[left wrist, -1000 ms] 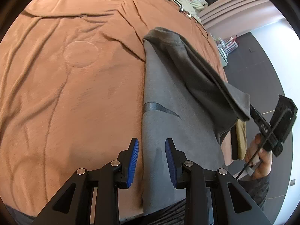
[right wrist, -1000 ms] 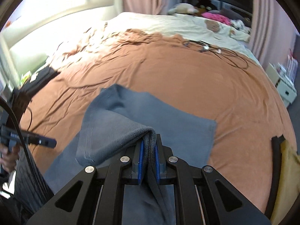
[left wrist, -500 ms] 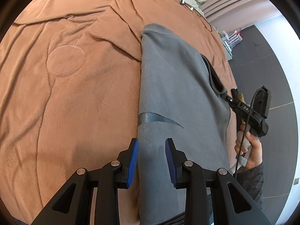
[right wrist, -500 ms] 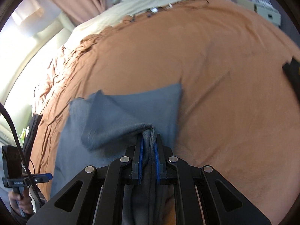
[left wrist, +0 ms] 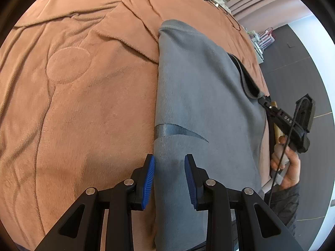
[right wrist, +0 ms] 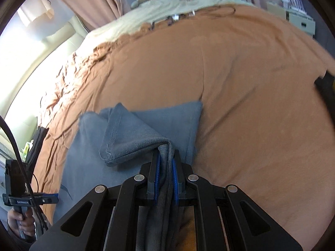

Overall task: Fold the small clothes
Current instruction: 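Grasp the folded edge of the grey shirt with the right gripper, then grasp the folded grey shirt with the left gripper while the right gripper holds it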

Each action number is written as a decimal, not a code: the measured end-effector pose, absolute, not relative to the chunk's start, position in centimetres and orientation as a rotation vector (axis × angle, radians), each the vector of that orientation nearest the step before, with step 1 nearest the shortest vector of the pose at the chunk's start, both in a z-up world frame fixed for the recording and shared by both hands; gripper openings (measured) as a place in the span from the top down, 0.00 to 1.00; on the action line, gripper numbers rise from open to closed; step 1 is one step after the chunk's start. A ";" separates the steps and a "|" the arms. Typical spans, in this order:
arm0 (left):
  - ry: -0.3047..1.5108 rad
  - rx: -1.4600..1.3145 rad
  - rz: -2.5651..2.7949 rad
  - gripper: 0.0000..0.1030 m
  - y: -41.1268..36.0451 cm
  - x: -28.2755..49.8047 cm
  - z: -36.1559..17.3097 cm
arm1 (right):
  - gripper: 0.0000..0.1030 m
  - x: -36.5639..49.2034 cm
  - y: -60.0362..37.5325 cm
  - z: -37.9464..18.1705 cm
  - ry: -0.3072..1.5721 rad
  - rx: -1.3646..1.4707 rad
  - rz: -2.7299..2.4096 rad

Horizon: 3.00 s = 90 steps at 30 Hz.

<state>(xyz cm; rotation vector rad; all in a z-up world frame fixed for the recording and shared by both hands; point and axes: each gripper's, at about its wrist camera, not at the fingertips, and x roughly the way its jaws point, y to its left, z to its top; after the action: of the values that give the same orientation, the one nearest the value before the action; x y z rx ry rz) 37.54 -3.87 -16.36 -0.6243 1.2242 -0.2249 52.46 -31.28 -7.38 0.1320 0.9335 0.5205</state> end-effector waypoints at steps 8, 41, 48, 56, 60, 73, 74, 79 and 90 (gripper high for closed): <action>1.244 -0.631 -0.218 0.70 -3.9 37.3 -17.5 | 0.93 53.5 -30.6 -9.0 1.020 0.088 0.418; 1.197 -0.629 -0.206 0.70 -2.9 41.5 -16.7 | 0.26 57.9 -31.4 -8.5 1.028 0.130 0.341; 1.164 -0.650 -0.214 0.67 -2.6 44.2 -16.5 | 0.26 57.1 -33.4 -9.2 1.086 0.228 0.518; 1.117 -0.679 -0.244 0.46 -2.3 46.9 -16.2 | 0.26 58.1 -35.7 -11.2 1.129 0.322 0.609; 1.110 -0.699 -0.251 0.46 -2.3 48.6 -16.4 | 0.26 58.6 -36.5 -12.1 1.132 0.338 0.640; 1.105 -0.758 -0.296 0.52 -2.6 52.5 -18.8 | 0.52 59.7 -38.3 -14.2 1.148 0.451 0.722; 1.104 -0.763 -0.295 0.53 -2.6 52.7 -18.9 | 0.52 59.8 -38.2 -14.3 1.147 0.454 0.725; 1.108 -0.779 -0.300 0.64 -2.9 53.6 -19.5 | 0.52 60.4 -38.0 -15.1 1.137 0.479 0.739; 1.092 -0.769 -0.290 0.93 -2.9 52.6 -17.7 | 0.85 58.8 -36.0 -12.9 1.106 0.365 0.673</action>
<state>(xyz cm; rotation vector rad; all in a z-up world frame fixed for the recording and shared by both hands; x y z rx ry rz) 52.65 -2.87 -17.72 -0.7690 1.0916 -0.2900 58.78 -35.96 -12.86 0.3650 1.1056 0.6727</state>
